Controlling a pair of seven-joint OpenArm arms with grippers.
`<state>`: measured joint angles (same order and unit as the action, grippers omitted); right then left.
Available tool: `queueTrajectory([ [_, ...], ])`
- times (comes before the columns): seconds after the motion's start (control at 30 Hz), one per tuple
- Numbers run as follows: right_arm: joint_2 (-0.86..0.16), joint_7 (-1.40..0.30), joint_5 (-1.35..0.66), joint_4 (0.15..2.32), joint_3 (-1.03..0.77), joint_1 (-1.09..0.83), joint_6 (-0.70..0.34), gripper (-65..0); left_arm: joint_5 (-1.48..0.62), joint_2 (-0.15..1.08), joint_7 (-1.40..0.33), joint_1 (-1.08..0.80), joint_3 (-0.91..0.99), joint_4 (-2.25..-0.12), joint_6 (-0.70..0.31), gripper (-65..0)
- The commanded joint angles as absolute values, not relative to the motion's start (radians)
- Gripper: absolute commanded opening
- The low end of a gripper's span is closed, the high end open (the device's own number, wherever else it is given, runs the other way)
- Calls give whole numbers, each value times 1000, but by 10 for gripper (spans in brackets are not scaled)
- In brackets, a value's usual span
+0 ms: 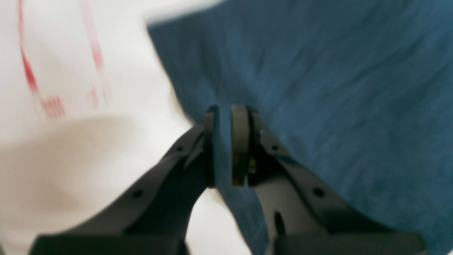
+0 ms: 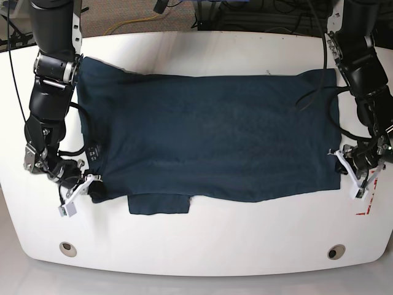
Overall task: Fold the T-shirt properly
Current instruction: 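Lift the hem corners with both grippers and pull them toward the collar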
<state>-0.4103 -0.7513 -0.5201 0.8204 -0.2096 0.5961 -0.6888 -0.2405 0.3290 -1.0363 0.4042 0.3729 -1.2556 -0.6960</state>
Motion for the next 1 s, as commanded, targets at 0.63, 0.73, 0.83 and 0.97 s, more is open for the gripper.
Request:
queueTrajectory([
  [0.63, -493, -892, -538, 954, -216, 771, -698, -650, -286, 243, -1138, 489, 450, -1331, -698, -71],
  [0.73, -492, -891, -545, 955, -217, 739, -698, -650, -288, 209, -1101, 470, 476, -1276, -698, -76],
  [0.83, -478, -891, -538, 955, -220, 730, -698, -650, -288, 176, -1047, 464, 489, -1198, -698, -106],
  [0.97, -476, -891, -538, 955, -220, 713, -698, -650, -294, 151, -975, 466, 518, -1096, -698, -107],
])
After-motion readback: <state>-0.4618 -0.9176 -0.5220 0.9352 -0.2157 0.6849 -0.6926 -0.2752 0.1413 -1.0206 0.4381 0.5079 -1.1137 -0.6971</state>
